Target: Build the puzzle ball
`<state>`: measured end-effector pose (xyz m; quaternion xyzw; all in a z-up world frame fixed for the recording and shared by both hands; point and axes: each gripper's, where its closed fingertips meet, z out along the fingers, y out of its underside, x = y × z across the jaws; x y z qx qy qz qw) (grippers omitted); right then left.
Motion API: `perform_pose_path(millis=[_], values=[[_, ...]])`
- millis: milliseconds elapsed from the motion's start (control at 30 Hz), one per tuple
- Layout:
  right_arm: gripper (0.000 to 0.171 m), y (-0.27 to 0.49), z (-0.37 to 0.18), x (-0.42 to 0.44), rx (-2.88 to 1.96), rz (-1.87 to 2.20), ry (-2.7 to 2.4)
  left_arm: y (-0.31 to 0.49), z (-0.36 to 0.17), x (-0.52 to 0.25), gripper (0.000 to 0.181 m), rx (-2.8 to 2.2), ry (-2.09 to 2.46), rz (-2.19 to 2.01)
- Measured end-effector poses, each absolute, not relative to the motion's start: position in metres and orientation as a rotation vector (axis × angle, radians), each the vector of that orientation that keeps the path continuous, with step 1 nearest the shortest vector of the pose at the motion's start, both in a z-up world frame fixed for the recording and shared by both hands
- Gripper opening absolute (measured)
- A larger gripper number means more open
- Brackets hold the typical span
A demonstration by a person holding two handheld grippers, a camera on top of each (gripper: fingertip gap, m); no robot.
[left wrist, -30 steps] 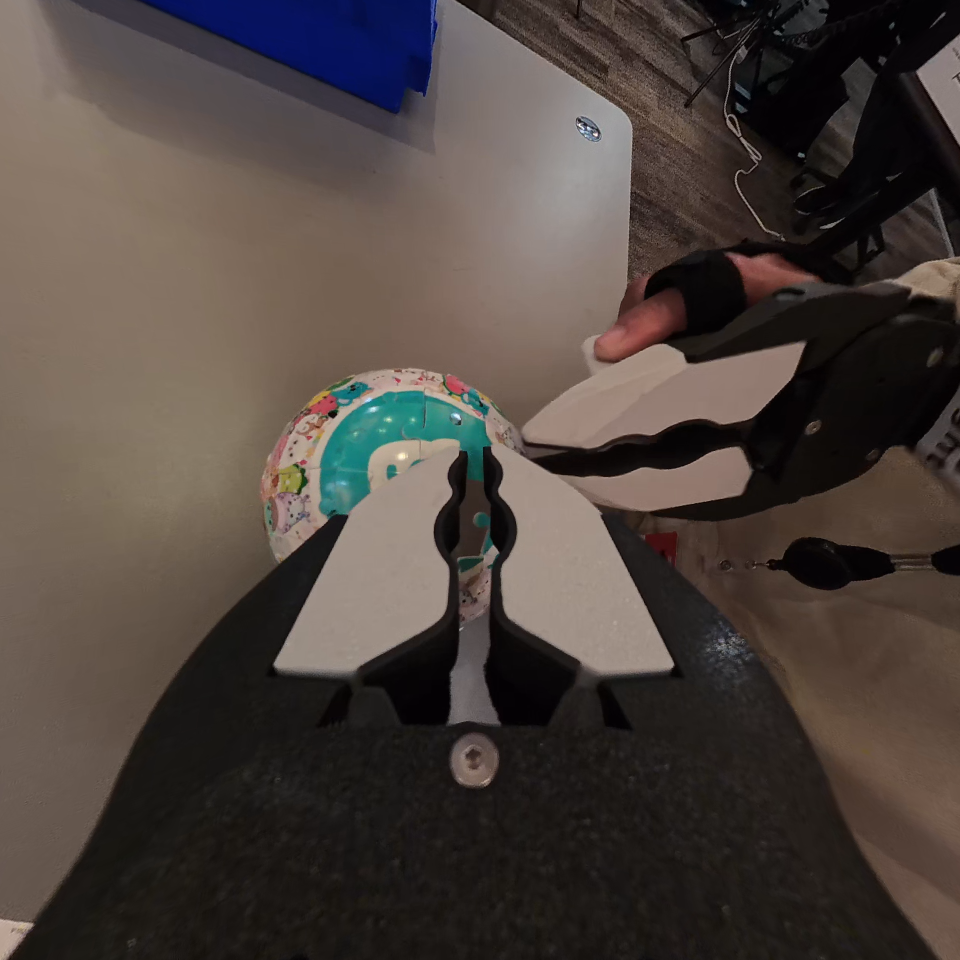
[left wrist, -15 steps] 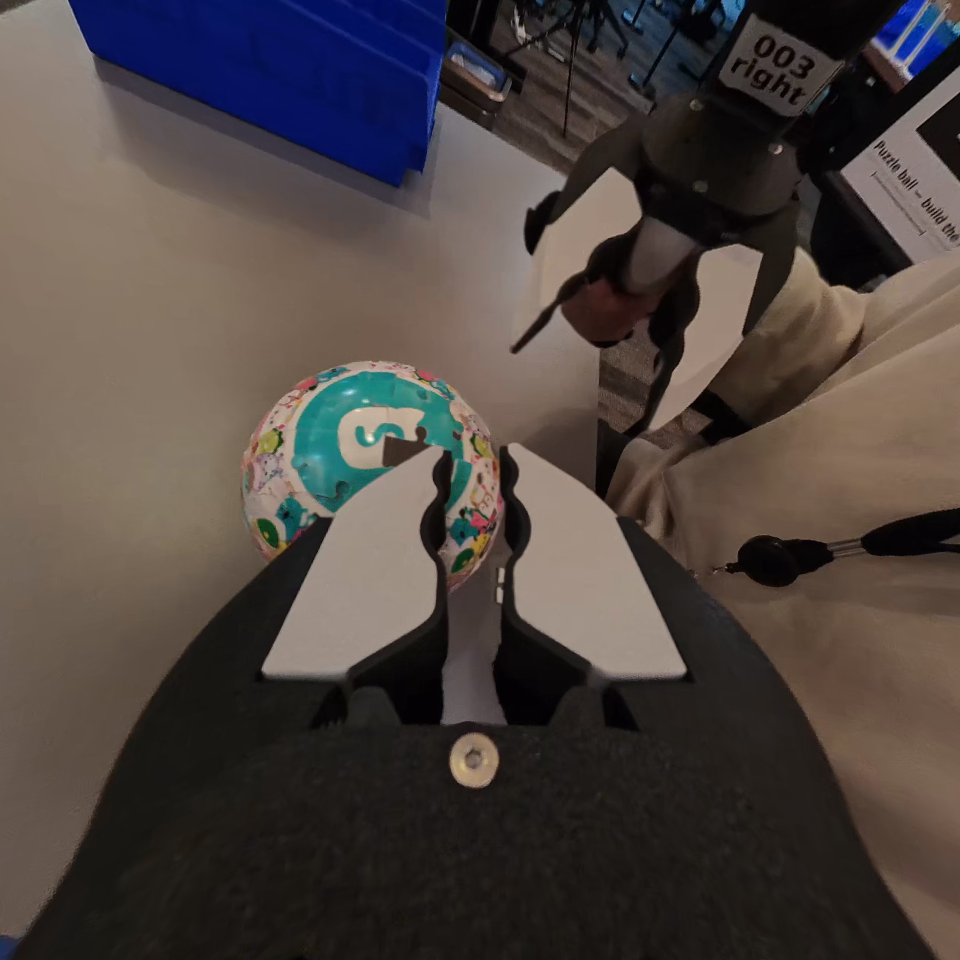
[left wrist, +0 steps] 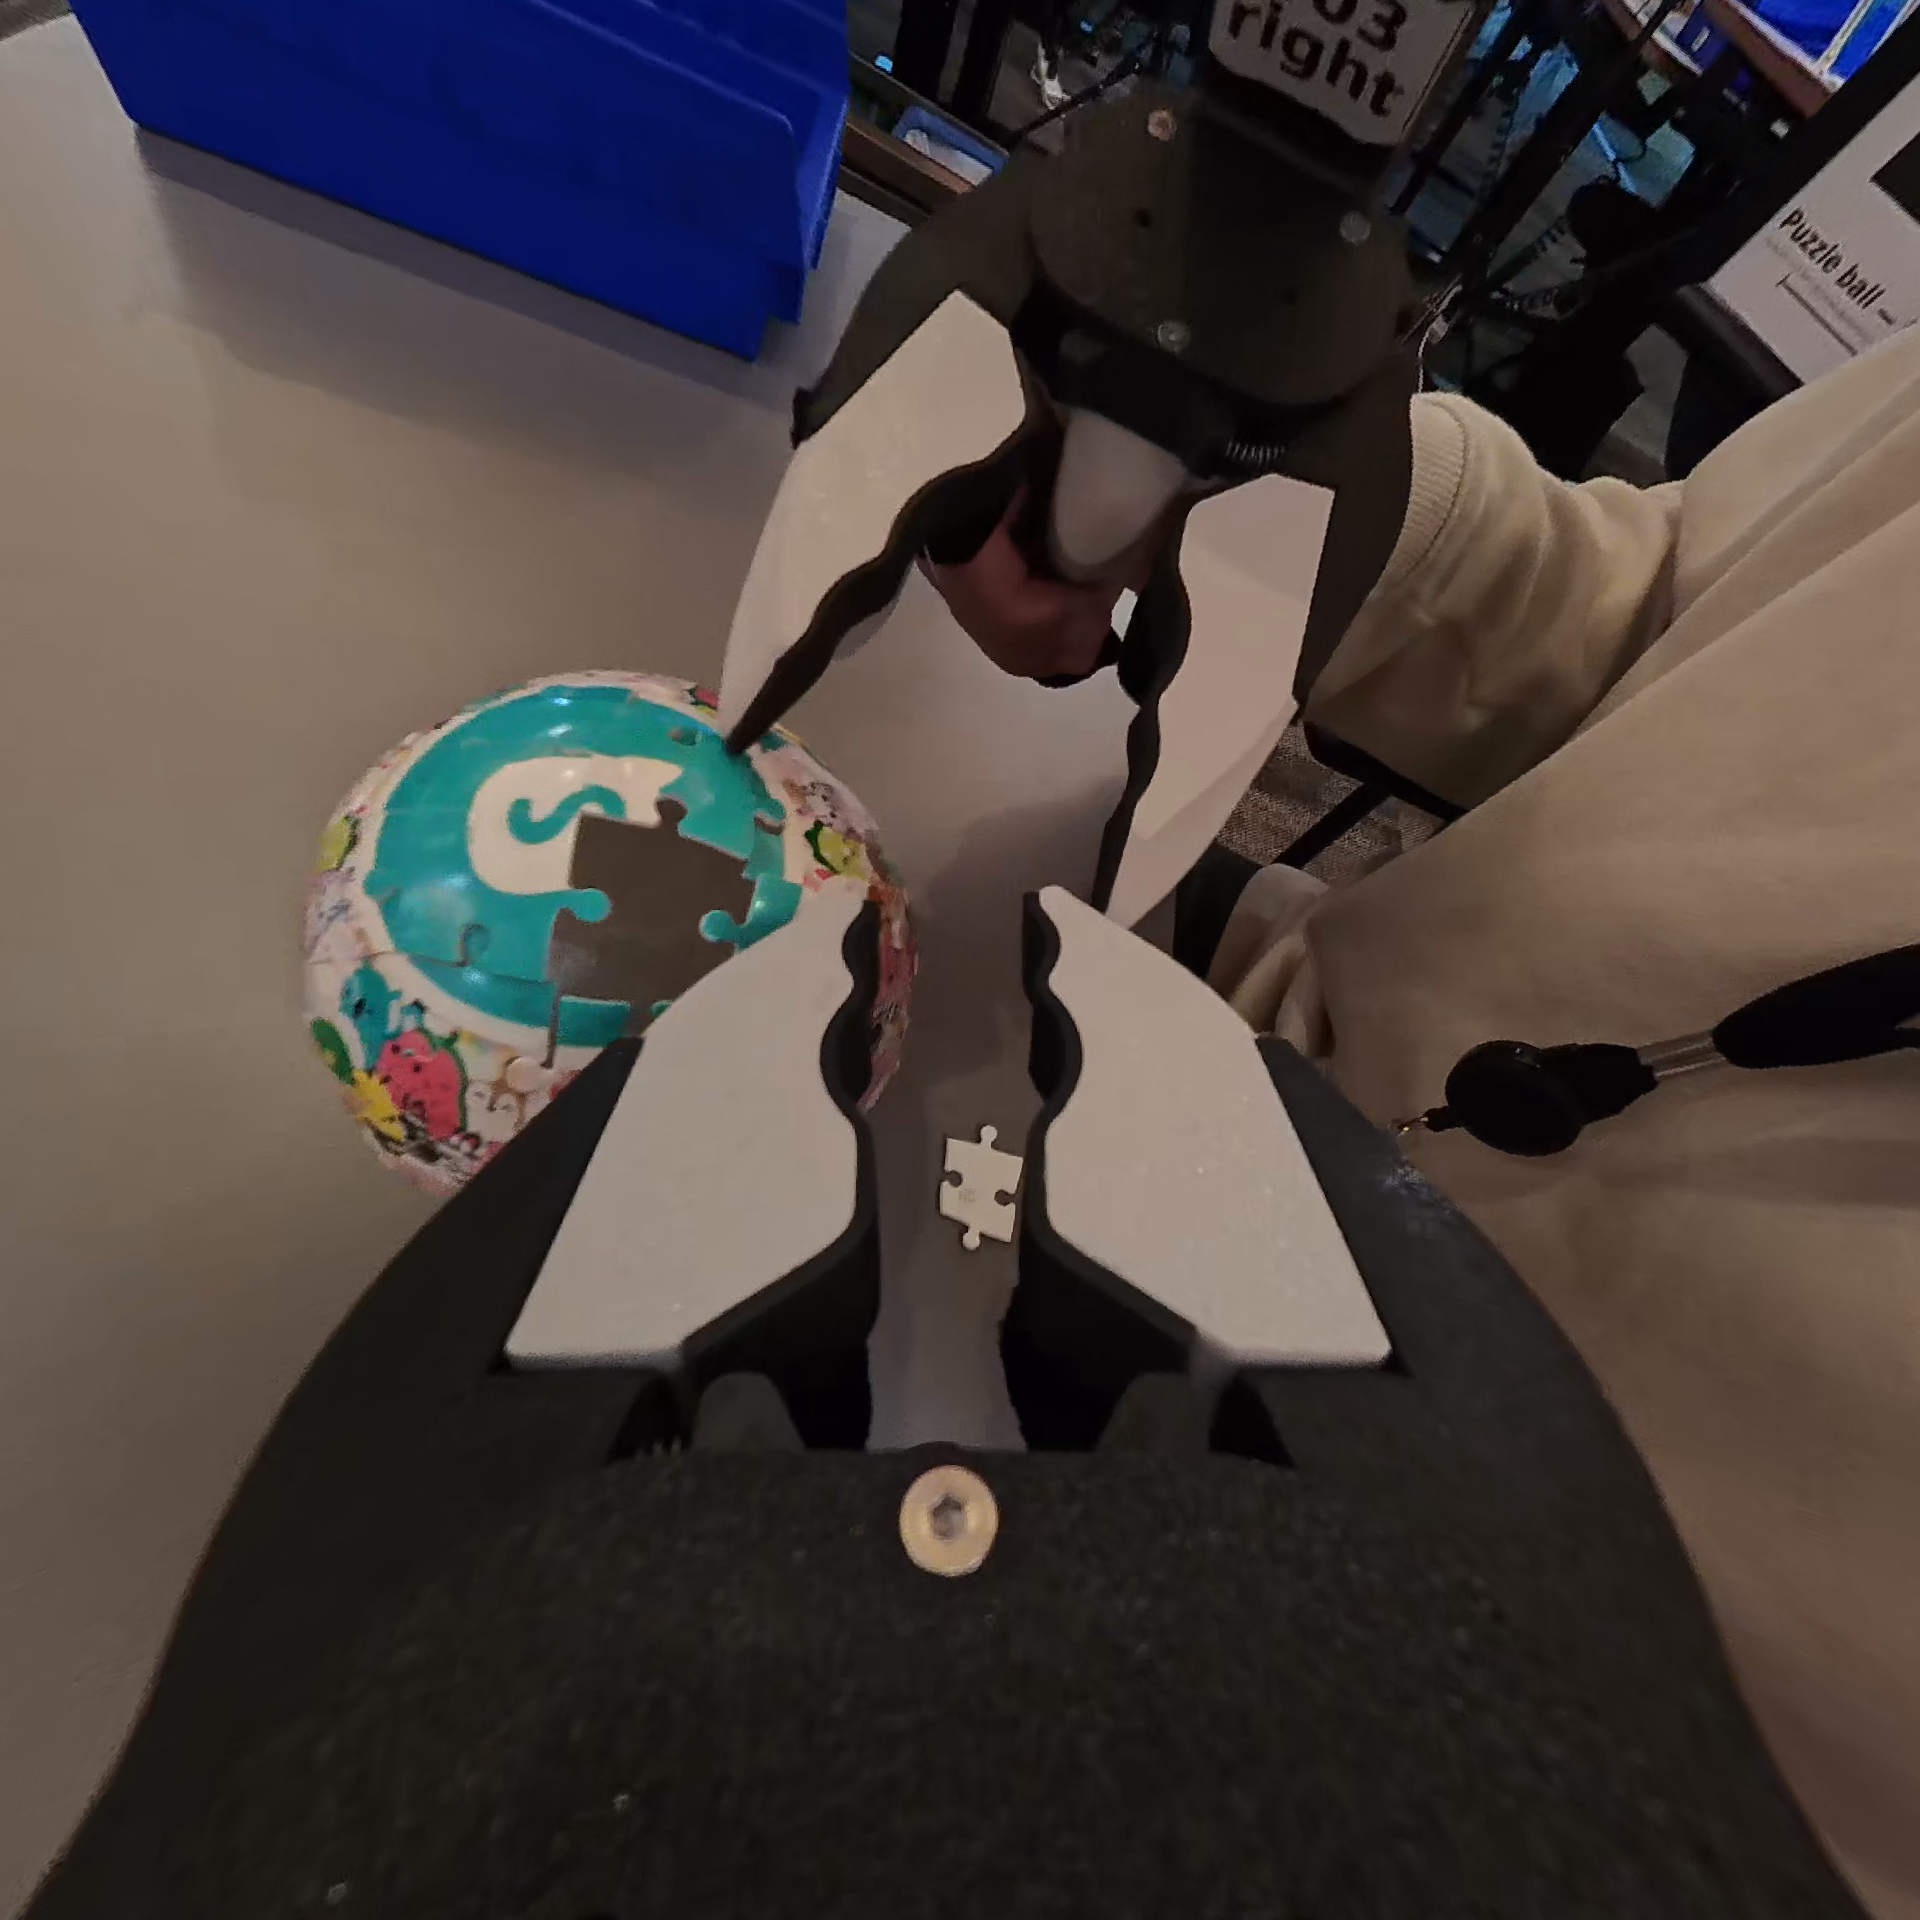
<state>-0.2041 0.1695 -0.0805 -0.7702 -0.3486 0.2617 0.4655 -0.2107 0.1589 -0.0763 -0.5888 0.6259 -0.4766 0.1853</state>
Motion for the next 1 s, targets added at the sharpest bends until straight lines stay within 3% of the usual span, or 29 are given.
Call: perform_pose_path(millis=[1000], values=[[0.077, 0.171, -0.078, -0.214, -1.864, 0.648, -0.894, 0.172, -0.077, -0.199, 0.027, -1.691, 1.704, -1.271]])
